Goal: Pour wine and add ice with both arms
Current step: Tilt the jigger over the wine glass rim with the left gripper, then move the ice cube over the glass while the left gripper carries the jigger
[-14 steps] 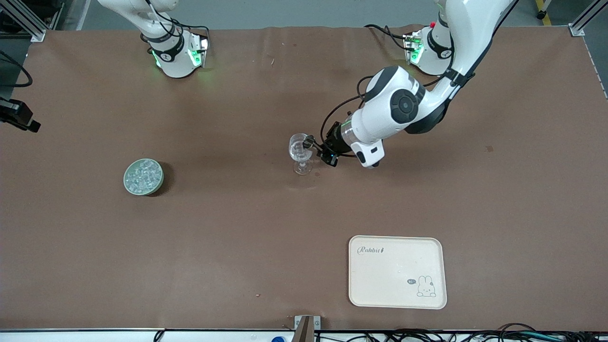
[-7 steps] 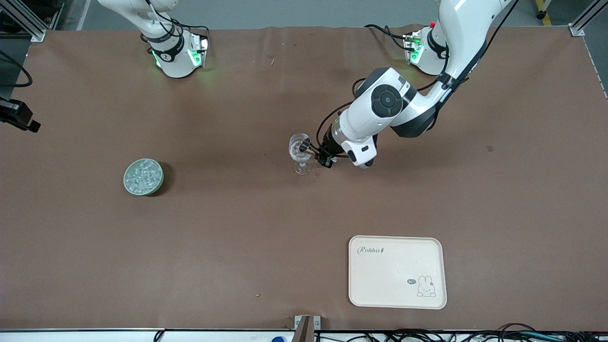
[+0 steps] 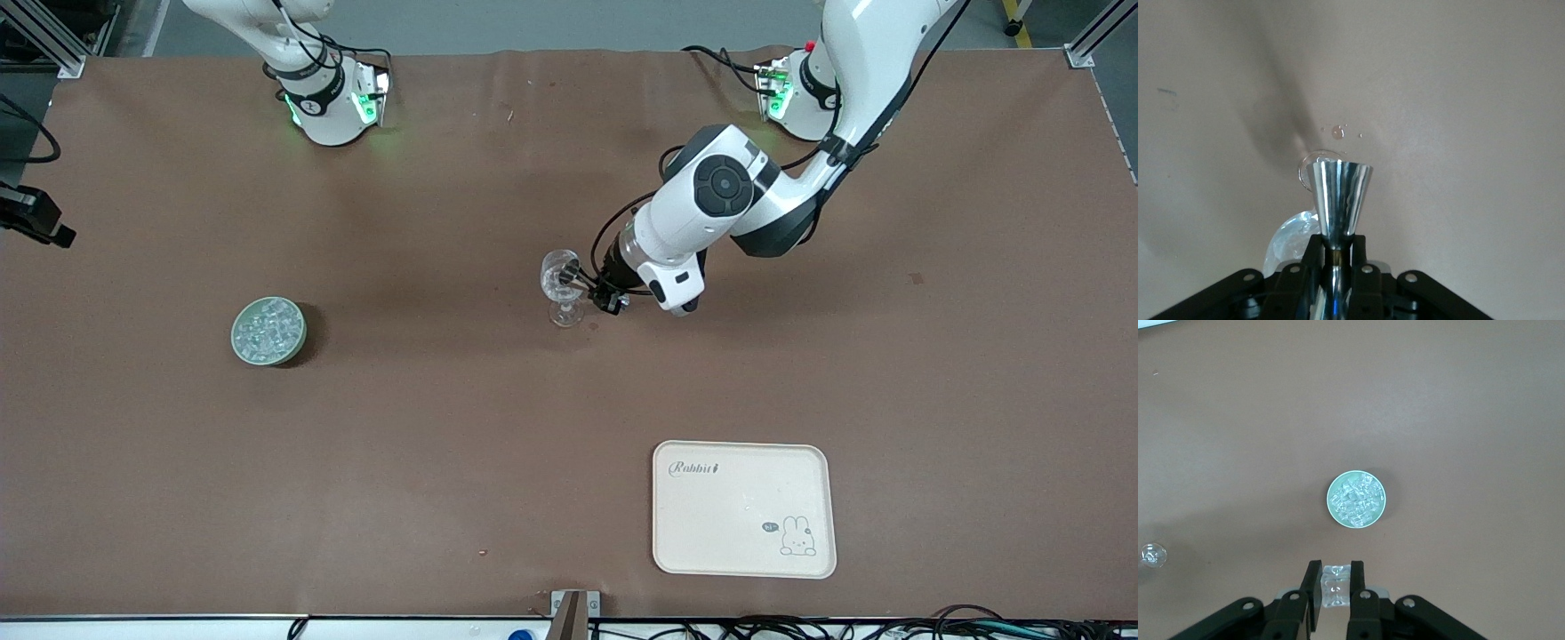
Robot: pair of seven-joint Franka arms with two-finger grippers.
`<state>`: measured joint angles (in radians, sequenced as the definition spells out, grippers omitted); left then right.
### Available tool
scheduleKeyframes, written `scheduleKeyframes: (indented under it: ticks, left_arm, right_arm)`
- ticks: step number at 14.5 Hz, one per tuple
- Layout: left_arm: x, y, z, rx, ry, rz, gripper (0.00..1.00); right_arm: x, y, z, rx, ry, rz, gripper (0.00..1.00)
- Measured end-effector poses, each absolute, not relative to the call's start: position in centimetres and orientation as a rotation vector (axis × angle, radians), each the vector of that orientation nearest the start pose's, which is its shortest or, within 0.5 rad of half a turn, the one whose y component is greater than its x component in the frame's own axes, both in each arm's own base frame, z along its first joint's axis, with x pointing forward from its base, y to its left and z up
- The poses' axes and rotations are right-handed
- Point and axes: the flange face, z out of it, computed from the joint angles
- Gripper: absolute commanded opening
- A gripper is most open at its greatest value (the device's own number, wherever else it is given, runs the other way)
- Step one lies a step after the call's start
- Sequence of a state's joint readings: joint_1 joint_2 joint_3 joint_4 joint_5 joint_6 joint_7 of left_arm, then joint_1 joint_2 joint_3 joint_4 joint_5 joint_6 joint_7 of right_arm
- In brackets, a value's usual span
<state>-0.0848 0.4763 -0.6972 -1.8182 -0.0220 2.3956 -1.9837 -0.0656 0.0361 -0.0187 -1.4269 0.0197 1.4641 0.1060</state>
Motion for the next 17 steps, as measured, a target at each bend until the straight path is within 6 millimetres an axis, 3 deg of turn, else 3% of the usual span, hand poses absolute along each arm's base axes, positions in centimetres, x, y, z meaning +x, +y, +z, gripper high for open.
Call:
scheduleKeyframes:
  ticks: [7, 12, 17]
  left_arm:
    - [49.2, -43.8, 35.3, -2.709, -1.970, 0.409, 0.00]
    - [49.6, -43.4, 36.6, -2.674, -2.034, 0.632, 0.00]
    - [52.1, -39.9, 38.3, -2.677, -2.110, 0.852, 0.00]
  right_arm:
    - [55.3, -4.4, 66.2, -3.109, 0.293, 0.000, 0.01]
    - [55.3, -4.4, 66.2, -3.109, 0.293, 0.003, 0.01]
    - [55.4, -3.0, 66.2, -3.103, 0.302, 0.007, 0.01]
